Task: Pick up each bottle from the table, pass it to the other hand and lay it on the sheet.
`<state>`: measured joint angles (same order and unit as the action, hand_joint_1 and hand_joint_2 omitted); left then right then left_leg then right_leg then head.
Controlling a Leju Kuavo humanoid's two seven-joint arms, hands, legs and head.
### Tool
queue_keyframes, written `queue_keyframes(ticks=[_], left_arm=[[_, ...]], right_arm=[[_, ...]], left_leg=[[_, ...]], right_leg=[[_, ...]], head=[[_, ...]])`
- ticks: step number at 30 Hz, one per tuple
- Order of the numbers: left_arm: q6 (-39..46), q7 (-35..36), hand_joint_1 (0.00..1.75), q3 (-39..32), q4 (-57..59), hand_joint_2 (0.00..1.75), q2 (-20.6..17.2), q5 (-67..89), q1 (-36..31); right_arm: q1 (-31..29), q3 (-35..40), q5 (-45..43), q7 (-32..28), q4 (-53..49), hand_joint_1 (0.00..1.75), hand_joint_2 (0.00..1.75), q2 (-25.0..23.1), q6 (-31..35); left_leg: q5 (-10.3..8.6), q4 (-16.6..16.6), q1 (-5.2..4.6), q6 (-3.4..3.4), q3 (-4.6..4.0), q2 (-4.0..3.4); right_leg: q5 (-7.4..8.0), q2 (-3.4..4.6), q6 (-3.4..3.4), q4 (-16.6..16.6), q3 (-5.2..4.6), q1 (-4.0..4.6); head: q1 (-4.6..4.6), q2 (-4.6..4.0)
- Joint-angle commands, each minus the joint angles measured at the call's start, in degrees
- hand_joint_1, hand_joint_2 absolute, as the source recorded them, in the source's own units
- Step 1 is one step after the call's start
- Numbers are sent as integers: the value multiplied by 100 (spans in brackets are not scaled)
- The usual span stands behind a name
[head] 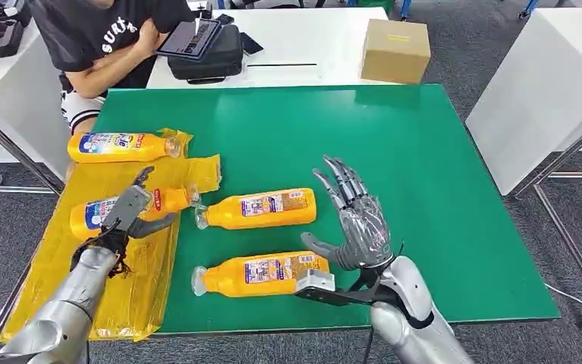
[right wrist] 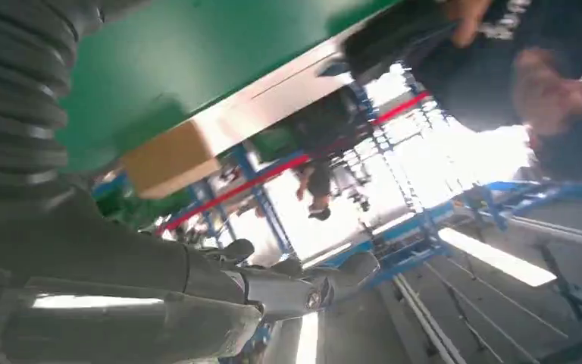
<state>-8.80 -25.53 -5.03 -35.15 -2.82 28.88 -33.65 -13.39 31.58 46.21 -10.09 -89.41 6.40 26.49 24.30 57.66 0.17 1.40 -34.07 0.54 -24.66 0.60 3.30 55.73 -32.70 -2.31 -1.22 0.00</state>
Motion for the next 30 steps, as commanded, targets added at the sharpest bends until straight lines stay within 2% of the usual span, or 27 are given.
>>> queue_keyframes(ticks=[1, 5, 6, 9, 10, 12, 19, 25, 30], left_arm=[[-497, -23, 0, -98, -818, 175, 173, -688, 504], [-879, 127, 0, 293, -2038, 175, 179, -1542, 1142], [-995, 228, 0, 472, -2727, 175, 173, -1933, 1499], [-963, 517, 0, 681, -3786, 175, 163, -2409, 2057], [-865, 567, 0, 747, -4063, 175, 153, -2450, 2222], [-723, 562, 0, 848, -4405, 175, 143, -2453, 2462], [-627, 520, 0, 1172, -4959, 175, 220, -2482, 2635], [-584, 468, 0, 1351, -5184, 175, 308, -2423, 2704], [-648, 606, 0, 1568, -5405, 175, 466, -2415, 2588]], right_arm=[[-322, 96, 446, 349, 674, 0, 175, 74, -8], [-320, -17, 927, 687, 734, 0, 175, 82, -98], [-342, -73, 1157, 829, 770, 0, 175, 91, -149], [-412, -160, 1407, 925, 853, 0, 175, 52, -268], [-425, -175, 1550, 1000, 880, 0, 175, -1, -327], [-559, -128, 1741, 1118, 1051, 0, 175, -39, -538], [-1828, 78, 1761, 1208, 2851, 0, 175, -465, -1049], [-2232, 85, 1562, 1110, 3661, 0, 175, -652, -1173], [-2625, 18, 1189, 1049, 4419, 0, 175, -872, -1631]], left_leg=[[2, -2, 6, -7, 13, -12], [1, -6, 4, -12, 17, -12], [0, -3, 3, -9, 10, -12], [1, 0, 3, -7, 3, -13], [15, 3, 10, -12, 20, -22], [4, 1, 2, -8, -3, -21], [1, 7, 4, -12, -14, -35], [-10, 2, 6, -12, -9, -19], [-13, 5, 4, -9, -18, -7]], right_leg=[[4, 0, -27, -12, 16, 10], [0, 2, -26, -12, 17, 8], [0, 5, -18, -8, 9, 6], [-1, 6, -13, -5, 1, 5], [-8, 7, -33, -11, 21, 15], [0, 14, -14, -4, -6, 4], [8, 26, -22, 1, -20, 7], [9, 10, -19, -5, -9, 10], [7, 0, -9, 1, -13, 7]], head=[[4, 0], [0, 0], [2, 0], [2, 0], [2, 0], [0, 2], [2, 2], [2, 0], [0, 2]])
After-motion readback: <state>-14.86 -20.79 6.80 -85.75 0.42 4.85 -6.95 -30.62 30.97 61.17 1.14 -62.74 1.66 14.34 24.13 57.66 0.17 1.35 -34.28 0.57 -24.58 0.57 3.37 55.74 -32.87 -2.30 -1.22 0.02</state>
